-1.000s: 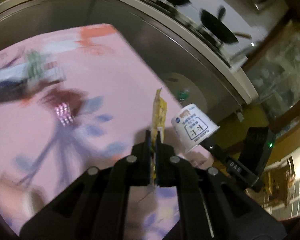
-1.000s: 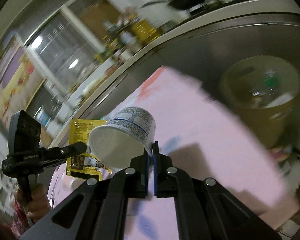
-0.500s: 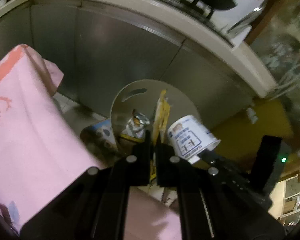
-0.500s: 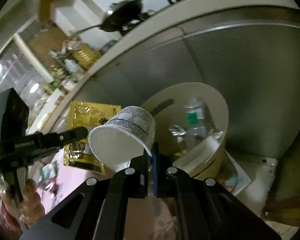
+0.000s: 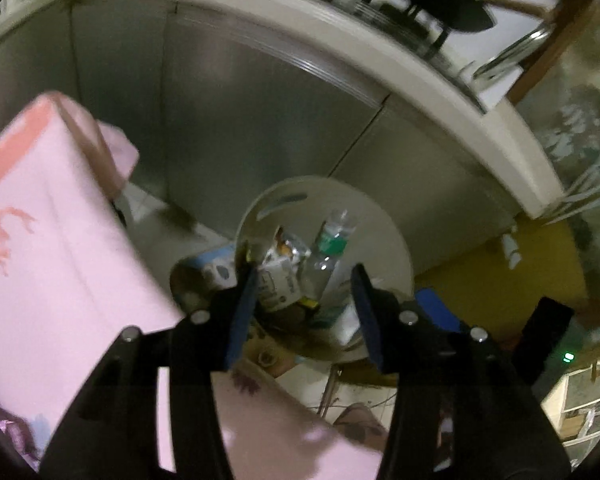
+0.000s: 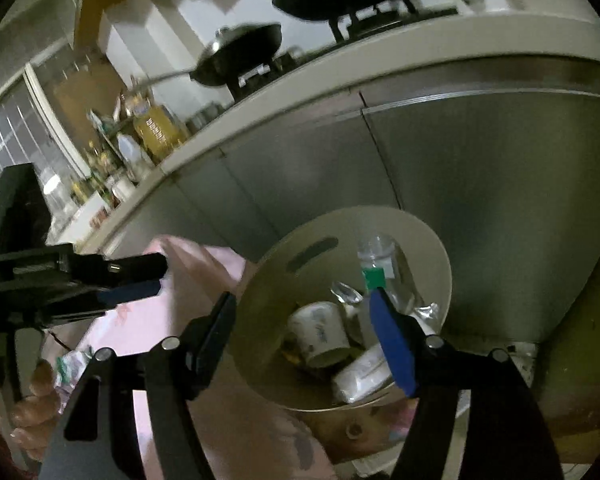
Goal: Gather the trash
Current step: 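Return both tools to the table and grasp the pink paper cup with left tool, then grasp the red foil wrapper with the right tool while the left tool holds the cup, then carry pink cup and red wrapper to the bin and release both, then return both tools from the bin back over the table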
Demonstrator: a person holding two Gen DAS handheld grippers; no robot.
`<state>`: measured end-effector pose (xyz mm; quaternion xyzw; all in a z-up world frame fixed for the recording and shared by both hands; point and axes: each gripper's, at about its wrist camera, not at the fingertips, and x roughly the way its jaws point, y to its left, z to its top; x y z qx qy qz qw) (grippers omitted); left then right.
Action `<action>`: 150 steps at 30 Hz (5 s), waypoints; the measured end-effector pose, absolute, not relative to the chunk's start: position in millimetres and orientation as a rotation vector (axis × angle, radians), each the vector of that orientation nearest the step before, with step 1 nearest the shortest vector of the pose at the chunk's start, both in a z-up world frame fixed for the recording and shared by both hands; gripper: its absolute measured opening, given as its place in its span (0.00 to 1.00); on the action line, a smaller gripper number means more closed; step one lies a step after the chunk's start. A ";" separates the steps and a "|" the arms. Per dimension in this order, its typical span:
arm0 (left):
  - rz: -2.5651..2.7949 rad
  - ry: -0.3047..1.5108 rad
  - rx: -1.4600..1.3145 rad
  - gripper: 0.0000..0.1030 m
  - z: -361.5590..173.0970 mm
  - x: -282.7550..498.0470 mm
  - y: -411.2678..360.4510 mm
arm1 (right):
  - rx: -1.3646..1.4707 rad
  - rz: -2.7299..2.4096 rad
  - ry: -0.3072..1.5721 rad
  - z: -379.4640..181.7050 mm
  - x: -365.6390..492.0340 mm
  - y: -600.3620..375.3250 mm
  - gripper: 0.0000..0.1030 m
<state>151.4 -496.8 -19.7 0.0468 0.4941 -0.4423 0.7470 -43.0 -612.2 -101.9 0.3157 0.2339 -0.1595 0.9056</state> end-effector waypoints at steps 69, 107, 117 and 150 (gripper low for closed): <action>-0.860 1.285 -0.565 0.08 -107.9 32.2 -33.3 | 0.547 0.451 0.972 -123.0 137.5 -333.5 0.08; -1.206 1.211 -0.036 0.08 -35.5 143.4 -482.7 | 0.850 -0.069 0.498 -107.2 -55.1 -607.9 0.06; -1.122 1.230 0.108 0.25 -79.7 153.5 -568.6 | 0.848 -0.172 0.541 -135.5 -29.4 -649.5 0.10; -0.757 0.666 0.295 0.62 7.7 41.2 -399.3 | 0.892 -0.147 0.417 -89.2 -92.5 -559.9 0.69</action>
